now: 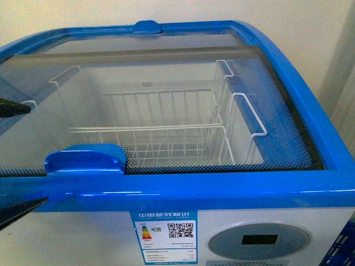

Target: Put drink in fridge

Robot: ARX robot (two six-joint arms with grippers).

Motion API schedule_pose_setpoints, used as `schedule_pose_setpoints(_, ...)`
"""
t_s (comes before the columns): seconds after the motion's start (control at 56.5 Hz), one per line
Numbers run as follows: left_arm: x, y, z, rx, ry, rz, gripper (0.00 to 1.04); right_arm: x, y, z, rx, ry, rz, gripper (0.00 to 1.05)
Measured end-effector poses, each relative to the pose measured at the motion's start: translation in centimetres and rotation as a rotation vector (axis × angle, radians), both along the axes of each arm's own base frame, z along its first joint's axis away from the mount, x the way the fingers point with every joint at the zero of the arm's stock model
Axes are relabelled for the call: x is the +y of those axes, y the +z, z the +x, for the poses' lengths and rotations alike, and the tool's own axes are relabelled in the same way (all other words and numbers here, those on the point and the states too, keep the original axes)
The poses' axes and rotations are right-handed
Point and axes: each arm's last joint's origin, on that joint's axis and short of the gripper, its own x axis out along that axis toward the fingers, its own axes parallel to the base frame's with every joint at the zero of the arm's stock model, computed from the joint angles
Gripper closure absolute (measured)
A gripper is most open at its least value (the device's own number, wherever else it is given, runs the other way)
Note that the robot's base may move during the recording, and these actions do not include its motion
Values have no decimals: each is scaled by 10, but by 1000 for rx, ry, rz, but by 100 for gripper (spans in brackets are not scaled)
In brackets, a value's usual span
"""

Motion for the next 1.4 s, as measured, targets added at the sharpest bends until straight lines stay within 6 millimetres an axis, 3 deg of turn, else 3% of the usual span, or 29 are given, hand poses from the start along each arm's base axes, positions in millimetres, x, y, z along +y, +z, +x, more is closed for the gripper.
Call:
schedule_pose_setpoints(0.478,-29,-5,31,-117,-45,58,8,0,0,0,0,0,0,67)
schedule_pose_setpoints(0.886,-41,-5,46,-167,-59,44,8,0,0,0,0,0,0,67)
schedule_pose_setpoints(1.205,-52,-9,53,-84,5,-43,8,0,0,0,0,0,0,67)
schedule_pose_setpoints(1.399,-54,2,72,-84,113,-89,8,0,0,0,0,0,0,67)
